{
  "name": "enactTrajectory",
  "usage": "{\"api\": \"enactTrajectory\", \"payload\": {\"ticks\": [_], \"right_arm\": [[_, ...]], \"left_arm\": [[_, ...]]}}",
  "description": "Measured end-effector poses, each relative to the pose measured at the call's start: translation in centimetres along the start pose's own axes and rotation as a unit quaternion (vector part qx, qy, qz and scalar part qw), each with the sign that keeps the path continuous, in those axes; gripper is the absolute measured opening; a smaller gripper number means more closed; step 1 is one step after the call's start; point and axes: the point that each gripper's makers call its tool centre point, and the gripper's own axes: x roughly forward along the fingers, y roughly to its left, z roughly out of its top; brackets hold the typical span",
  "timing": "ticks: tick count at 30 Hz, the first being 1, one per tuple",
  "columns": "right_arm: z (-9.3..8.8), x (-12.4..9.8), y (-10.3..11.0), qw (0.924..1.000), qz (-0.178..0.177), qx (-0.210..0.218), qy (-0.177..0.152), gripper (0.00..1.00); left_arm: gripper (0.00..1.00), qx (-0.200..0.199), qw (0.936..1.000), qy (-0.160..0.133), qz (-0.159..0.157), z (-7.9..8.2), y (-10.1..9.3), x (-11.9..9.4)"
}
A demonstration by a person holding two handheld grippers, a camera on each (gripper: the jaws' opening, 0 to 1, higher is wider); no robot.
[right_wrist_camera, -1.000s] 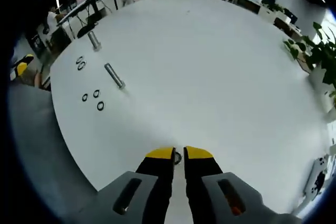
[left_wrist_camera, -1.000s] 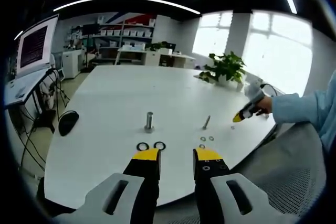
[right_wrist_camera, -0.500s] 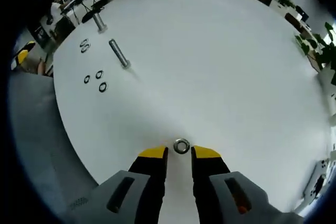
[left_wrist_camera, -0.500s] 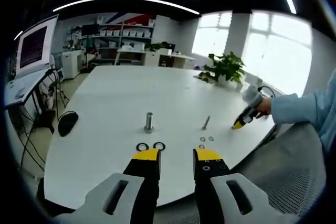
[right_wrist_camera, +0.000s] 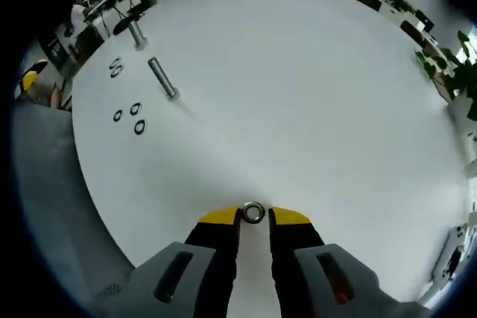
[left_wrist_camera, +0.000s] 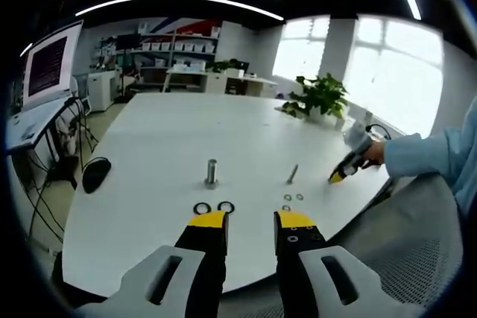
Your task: Place the washer onto the threaded stud by aligning its center hole with the stud, sliding it down to the base, and recovering from edge contact or off-axis alignment until the washer reaches the visible bottom stop.
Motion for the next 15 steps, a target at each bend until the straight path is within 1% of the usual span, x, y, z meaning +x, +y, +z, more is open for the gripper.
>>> {"api": "enactTrajectory", "payload": {"ticks": [3,7,9,11,15], "right_arm": [[0.02,-0.07,0.34,0.9998,-0.001,-0.019,0.002,0.15],[0.05,0.04,0.12,0.9999,-0.002,-0.013,0.007,0.15],[0.09,0.00,0.27,0.9997,-0.004,-0.021,0.010,0.15],[0.13,0.05,0.17,0.9997,-0.007,-0.018,0.015,0.14],[0.48,0.18,0.15,0.9994,-0.014,-0.027,0.014,0.14]], "left_arm": [[0.22,0.000,1.0000,0.000,0.000,-0.01,-0.02,0.00],[0.22,0.000,1.0000,0.000,-0.001,0.01,-0.03,-0.01],[0.22,0.001,1.0000,-0.001,-0.001,0.03,-0.04,0.01],[0.22,0.001,1.0000,-0.001,-0.001,0.04,-0.05,0.01],[0.22,0.000,1.0000,-0.002,0.000,0.07,-0.03,0.00]]}}
